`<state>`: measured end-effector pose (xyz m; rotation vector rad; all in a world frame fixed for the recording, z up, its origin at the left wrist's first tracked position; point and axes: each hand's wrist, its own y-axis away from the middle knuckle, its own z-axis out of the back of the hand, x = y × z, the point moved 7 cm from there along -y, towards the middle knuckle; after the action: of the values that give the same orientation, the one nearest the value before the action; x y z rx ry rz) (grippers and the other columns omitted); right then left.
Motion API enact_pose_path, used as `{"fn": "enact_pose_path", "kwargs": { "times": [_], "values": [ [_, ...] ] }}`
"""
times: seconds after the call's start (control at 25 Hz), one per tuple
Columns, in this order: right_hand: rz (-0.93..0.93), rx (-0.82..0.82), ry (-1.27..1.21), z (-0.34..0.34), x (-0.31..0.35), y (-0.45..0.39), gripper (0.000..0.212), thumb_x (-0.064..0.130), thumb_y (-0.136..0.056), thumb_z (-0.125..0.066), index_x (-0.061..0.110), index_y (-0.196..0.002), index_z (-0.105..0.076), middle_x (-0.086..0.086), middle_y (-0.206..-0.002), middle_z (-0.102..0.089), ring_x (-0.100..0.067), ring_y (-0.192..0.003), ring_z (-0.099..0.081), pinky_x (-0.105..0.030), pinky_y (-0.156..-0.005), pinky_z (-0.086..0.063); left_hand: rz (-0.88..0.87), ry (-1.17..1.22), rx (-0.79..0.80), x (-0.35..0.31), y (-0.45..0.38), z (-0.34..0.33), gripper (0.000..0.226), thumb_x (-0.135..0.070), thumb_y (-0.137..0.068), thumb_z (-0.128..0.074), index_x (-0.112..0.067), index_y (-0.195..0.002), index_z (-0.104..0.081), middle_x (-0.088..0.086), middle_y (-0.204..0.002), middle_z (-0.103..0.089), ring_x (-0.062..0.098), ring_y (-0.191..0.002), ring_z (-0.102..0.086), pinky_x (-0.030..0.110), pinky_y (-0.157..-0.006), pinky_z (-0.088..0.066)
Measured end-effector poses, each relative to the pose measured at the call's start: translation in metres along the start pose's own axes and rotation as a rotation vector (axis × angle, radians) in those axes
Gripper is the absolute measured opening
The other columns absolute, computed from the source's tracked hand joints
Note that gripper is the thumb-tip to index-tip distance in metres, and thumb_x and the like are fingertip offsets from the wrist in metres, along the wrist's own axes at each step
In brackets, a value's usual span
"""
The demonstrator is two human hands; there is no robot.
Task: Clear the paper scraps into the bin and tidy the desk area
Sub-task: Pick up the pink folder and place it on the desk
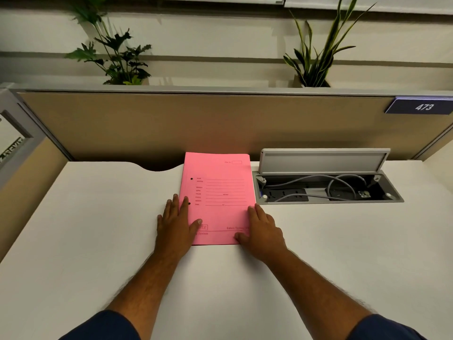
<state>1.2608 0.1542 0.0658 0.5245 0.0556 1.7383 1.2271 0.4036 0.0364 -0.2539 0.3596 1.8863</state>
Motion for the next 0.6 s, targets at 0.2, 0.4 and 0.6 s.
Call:
{"fn": "enact_pose_path", "kwargs": {
  "times": [0.2,0.4,0.6],
  "values": [
    [-0.001,-0.015,-0.09,0.008,-0.001,0.024,0.091,0.055,-0.092,-0.072,0.022,-0.162,-0.024,-0.004,-0.175,-0.017,-0.032,-0.154,-0.032,-0.057,-0.115,-0.046,-0.04,0.111,-0.058,-0.021,0.021,0.015,0.081,-0.054,-0.098,-0.064,-0.025,-0.164,-0.028,0.003,-0.176,-0.017,0.031,-0.161,-0.015,0.058,-0.127,-0.025],
    [0.011,-0.058,-0.178,0.012,0.0,0.073,0.092,0.05,-0.091,-0.076,0.027,-0.164,-0.025,0.002,-0.175,-0.022,-0.028,-0.155,-0.033,-0.051,-0.119,-0.042,-0.021,0.198,-0.057,-0.037,0.082,0.012,0.08,-0.05,-0.092,-0.074,-0.028,-0.159,-0.037,-0.001,-0.173,-0.025,0.029,-0.159,-0.023,0.058,-0.12,-0.039],
    [0.042,-0.111,-0.288,0.03,-0.007,0.118,0.085,0.045,-0.095,-0.075,0.031,-0.164,-0.027,0.003,-0.175,-0.023,-0.024,-0.158,-0.031,-0.045,-0.124,-0.034,-0.002,0.201,-0.059,-0.049,0.13,0.012,0.086,-0.055,-0.088,-0.076,-0.031,-0.159,-0.035,-0.002,-0.173,-0.026,0.027,-0.159,-0.024,0.054,-0.12,-0.039]
  ]
}}
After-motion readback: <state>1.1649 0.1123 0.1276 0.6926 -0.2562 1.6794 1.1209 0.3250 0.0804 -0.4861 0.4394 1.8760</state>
